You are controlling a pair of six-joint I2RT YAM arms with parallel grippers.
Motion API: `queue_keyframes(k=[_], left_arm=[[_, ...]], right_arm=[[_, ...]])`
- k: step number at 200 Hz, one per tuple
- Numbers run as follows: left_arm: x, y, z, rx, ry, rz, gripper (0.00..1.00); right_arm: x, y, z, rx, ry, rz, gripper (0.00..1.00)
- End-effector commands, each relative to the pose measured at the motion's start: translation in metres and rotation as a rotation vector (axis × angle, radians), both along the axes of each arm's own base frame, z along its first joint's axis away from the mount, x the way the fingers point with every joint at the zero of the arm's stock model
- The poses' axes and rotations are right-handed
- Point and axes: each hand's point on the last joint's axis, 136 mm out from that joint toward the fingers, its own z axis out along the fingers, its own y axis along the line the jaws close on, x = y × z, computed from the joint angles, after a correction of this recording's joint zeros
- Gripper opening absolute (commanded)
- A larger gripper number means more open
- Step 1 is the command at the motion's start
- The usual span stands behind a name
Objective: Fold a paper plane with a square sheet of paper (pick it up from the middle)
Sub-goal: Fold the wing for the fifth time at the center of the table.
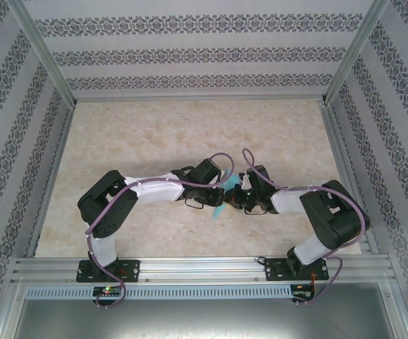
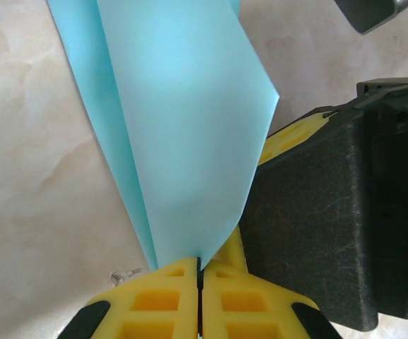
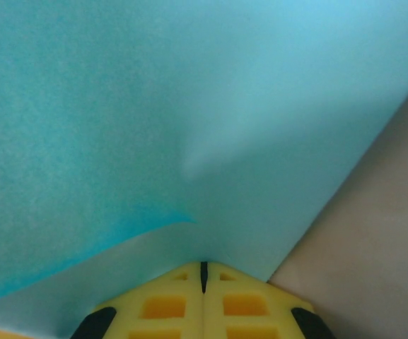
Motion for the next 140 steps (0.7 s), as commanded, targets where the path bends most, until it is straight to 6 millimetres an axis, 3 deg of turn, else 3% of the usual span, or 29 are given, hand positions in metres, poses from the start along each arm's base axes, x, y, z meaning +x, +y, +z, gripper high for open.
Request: queue_keyframes(k=[1, 62, 114, 140], left_arm=[[-0.009, -0.005, -0.007, -0.022, 0.031, -0.020, 0.10], [-0.011, 0.007, -0.023, 0.020, 0.039, -0.005, 0.09], [-0.004, 0.010, -0.022, 0.015, 0.030, 0.006, 0.09], [-0.003, 0.010, -0.021, 0.014, 0.028, 0.005, 0.09]], right_arm=[[-0.012, -0.008, -0.019, -0.053, 0.051, -0.003, 0.05], [-0.008, -0.006, -0.005, -0.014, 0.024, -0.022, 0.03], [-0.007, -0.014, 0.007, -0.051, 0.000, -0.037, 0.03], [-0.009, -0.022, 0.004, -0.111, 0.015, -0.039, 0.03]])
